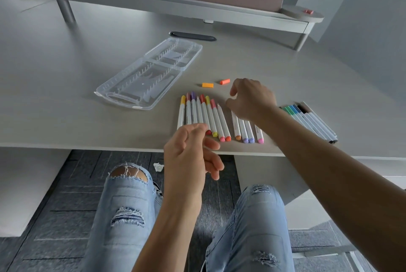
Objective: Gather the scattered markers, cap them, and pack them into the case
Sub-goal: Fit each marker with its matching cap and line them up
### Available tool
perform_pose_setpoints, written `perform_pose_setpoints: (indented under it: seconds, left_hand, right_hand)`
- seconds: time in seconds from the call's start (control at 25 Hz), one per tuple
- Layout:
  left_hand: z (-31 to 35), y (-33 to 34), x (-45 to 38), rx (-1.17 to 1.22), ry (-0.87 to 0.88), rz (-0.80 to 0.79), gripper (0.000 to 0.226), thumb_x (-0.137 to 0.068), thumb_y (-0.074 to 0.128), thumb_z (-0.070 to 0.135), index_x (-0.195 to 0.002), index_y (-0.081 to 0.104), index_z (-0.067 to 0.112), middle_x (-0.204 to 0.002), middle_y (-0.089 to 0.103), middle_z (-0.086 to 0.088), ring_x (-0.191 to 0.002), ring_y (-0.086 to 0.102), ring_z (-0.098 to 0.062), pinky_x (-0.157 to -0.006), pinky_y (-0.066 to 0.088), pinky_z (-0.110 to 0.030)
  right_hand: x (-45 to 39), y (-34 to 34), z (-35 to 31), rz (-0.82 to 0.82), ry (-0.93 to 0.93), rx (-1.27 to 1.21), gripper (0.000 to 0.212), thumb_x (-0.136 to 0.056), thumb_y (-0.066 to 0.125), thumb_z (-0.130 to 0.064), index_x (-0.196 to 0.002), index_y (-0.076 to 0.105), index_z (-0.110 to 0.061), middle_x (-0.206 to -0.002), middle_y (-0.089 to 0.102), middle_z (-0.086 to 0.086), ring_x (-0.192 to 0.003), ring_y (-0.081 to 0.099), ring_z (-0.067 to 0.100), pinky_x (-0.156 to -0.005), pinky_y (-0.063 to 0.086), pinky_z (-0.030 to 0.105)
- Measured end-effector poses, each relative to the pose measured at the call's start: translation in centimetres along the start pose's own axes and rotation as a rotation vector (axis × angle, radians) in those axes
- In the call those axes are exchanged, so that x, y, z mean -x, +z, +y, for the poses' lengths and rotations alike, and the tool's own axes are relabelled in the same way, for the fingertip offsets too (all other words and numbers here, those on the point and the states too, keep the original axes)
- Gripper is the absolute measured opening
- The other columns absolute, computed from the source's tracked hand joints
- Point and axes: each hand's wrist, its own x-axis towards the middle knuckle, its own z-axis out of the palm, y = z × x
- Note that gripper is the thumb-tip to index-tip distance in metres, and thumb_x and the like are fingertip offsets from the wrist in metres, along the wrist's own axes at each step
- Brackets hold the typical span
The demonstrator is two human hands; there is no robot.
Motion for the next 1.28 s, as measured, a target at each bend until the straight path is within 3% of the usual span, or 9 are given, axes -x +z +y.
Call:
perform_pose_setpoints:
  seconds: [0.12, 0.24, 0.52, 0.64, 0.8, 0.92, 1.0, 1.16, 1.28]
  left_hand:
    - [0.5, 0.0, 0.2, 0.006, -0.002, -0.018, 0.019, -0.102, 0.053, 0.016, -0.093, 0.066, 0.004, -0.071, 0.063, -0.012, -0.045, 0.052, -0.026, -0.041, 0.038, -0.026]
    - [0.7, -0.1, -0.2, 0.014, 0.006, -0.009, 0.019, -0.102, 0.051, 0.013, -0.095, 0.065, 0.001, -0.071, 0.062, -0.015, -0.045, 0.052, -0.026, -0.041, 0.038, -0.027]
    - [0.9, -0.6, -1.1, -0.064, 0.044, 0.018, 0.021, -0.103, 0.048, 0.010, -0.094, 0.067, 0.004, -0.070, 0.061, -0.014, -0.046, 0.054, -0.027, -0.040, 0.040, -0.029]
    - [1.0, -0.3, -2.0, -0.238, 0.120, 0.031, 0.019, -0.102, 0.049, 0.008, -0.096, 0.067, 0.011, -0.071, 0.065, -0.008, -0.046, 0.059, -0.024, -0.041, 0.045, -0.032]
    - [2.0, 1.7, -3.4, -0.429, 0.160, 0.034, 0.009, -0.094, 0.065, 0.019, -0.102, 0.068, 0.015, -0.070, 0.070, -0.004, -0.049, 0.068, -0.020, -0.055, 0.060, -0.041]
    - [2.5, 3.4, -5.1, -0.333, 0.021, -0.021, 0.021, -0.093, 0.066, 0.019, -0.113, 0.063, 0.014, -0.090, 0.072, -0.007, -0.061, 0.074, -0.021, -0.055, 0.056, -0.032]
    - [2.8, 4.0, -6.0, -0.148, -0.102, -0.054, 0.029, -0.093, 0.062, 0.007, -0.122, 0.059, 0.008, -0.104, 0.070, -0.015, -0.066, 0.076, -0.027, -0.062, 0.057, -0.032]
    - [3.3, 3.5, -7.1, 0.069, -0.215, -0.076, 0.017, -0.095, 0.054, -0.006, -0.109, 0.062, -0.008, -0.085, 0.066, -0.014, -0.066, 0.075, -0.036, -0.071, 0.063, -0.036]
    - [2.9, 2.7, -7.6, 0.111, -0.234, -0.076, 0.018, -0.098, 0.054, -0.002, -0.109, 0.060, -0.015, -0.093, 0.060, -0.019, -0.071, 0.074, -0.041, -0.072, 0.064, -0.038]
  right_hand:
    - [0.5, -0.3, 0.0, -0.017, -0.014, -0.106, 0.012, -0.095, 0.068, -0.033, -0.091, 0.065, -0.022, -0.095, 0.068, -0.002, -0.083, 0.062, 0.019, -0.066, 0.053, 0.033]
    - [1.0, -0.1, -0.7, -0.146, -0.033, -0.093, 0.028, -0.094, 0.067, -0.045, -0.080, 0.067, -0.020, -0.085, 0.070, 0.001, -0.079, 0.065, 0.022, -0.072, 0.059, 0.040]
    - [0.3, -0.6, -2.4, -0.117, 0.056, 0.137, 0.049, -0.094, 0.063, -0.058, -0.071, 0.053, -0.015, -0.068, 0.057, -0.001, -0.062, 0.054, 0.017, -0.055, 0.045, 0.028]
    - [-0.5, -1.1, -2.0, -0.160, 0.132, -0.050, 0.052, -0.090, 0.066, -0.059, -0.070, 0.056, -0.012, -0.064, 0.055, 0.001, -0.056, 0.050, 0.017, -0.054, 0.042, 0.027]
    - [-1.2, -3.3, -2.0, -0.204, 0.313, -0.539, 0.033, -0.085, 0.071, -0.032, -0.061, 0.061, -0.011, -0.054, 0.048, 0.005, -0.037, 0.041, 0.013, -0.039, 0.030, 0.013]
    - [-0.8, -3.8, -2.1, -0.276, 0.284, -0.633, 0.036, -0.081, 0.072, -0.032, -0.050, 0.060, -0.017, -0.059, 0.048, 0.008, -0.048, 0.041, 0.020, -0.041, 0.029, 0.016]
    - [-1.0, -3.6, -1.8, -0.308, 0.267, -0.672, 0.032, -0.084, 0.073, -0.035, -0.057, 0.068, -0.017, -0.058, 0.052, 0.004, -0.054, 0.044, 0.018, -0.045, 0.032, 0.019]
    - [-4.4, -1.4, 0.1, -0.108, 0.321, -0.645, 0.030, -0.091, 0.073, -0.038, -0.072, 0.073, -0.015, -0.067, 0.067, 0.000, -0.059, 0.054, 0.017, -0.052, 0.039, 0.024]
    - [-7.6, 1.2, 1.5, -0.032, 0.314, -0.434, 0.034, -0.086, 0.075, -0.046, -0.071, 0.070, -0.017, -0.070, 0.066, 0.001, -0.072, 0.066, 0.027, -0.058, 0.042, 0.027]
